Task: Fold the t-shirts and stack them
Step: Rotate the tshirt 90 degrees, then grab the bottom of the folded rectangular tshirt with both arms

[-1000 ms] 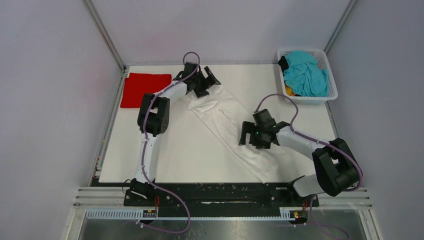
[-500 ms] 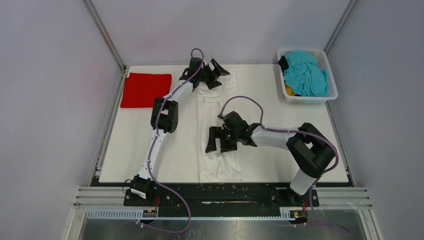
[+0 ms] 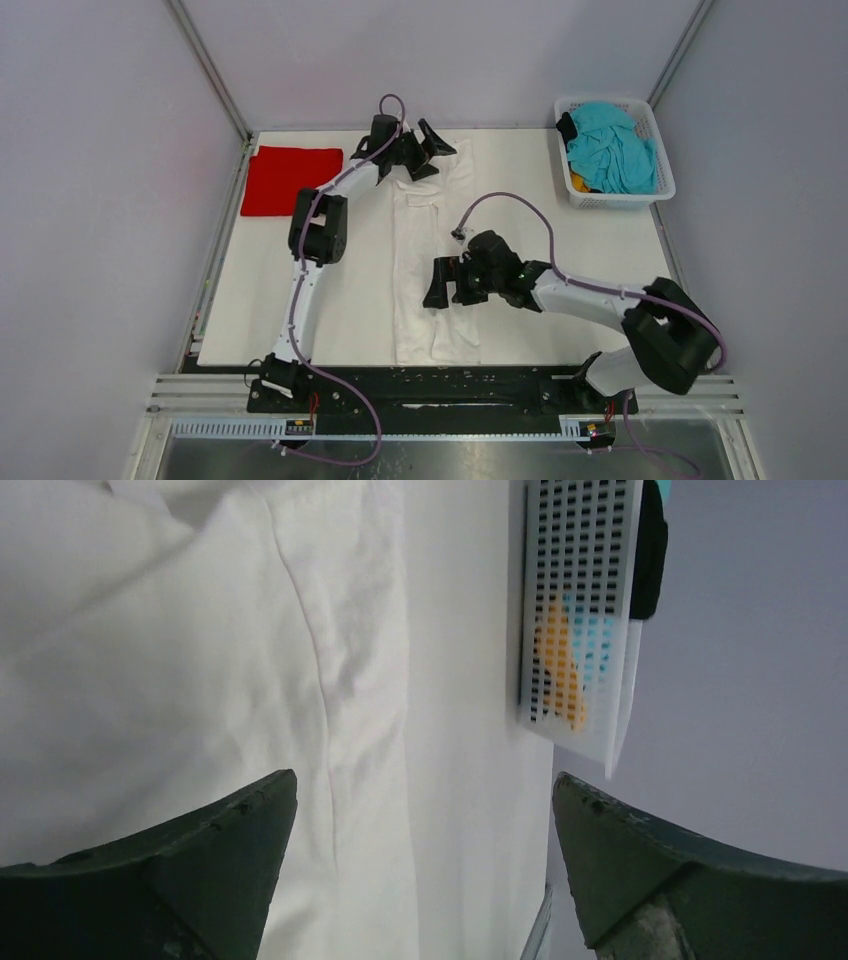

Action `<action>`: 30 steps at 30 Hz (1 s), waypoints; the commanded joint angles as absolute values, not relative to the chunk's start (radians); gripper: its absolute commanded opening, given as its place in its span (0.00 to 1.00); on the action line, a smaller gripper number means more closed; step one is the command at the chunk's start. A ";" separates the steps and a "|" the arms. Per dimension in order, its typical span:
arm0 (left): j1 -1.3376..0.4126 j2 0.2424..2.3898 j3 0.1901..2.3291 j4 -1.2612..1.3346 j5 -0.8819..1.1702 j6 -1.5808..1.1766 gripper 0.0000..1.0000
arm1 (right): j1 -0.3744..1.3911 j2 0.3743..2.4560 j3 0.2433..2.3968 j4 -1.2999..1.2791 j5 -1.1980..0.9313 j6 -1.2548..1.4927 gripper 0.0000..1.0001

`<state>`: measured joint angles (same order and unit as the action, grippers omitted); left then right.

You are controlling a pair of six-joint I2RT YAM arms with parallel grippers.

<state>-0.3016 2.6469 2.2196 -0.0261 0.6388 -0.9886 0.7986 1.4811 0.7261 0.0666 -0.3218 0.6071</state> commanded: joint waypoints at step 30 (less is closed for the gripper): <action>-0.551 1.415 0.893 -0.216 0.354 -0.722 0.99 | 0.594 0.931 0.475 -0.382 -0.008 0.560 1.00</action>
<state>-0.4965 1.5345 0.9440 -0.1913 0.4232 -0.7002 0.5999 0.9592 0.4950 -0.3199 -0.0345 0.5480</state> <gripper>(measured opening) 0.989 0.993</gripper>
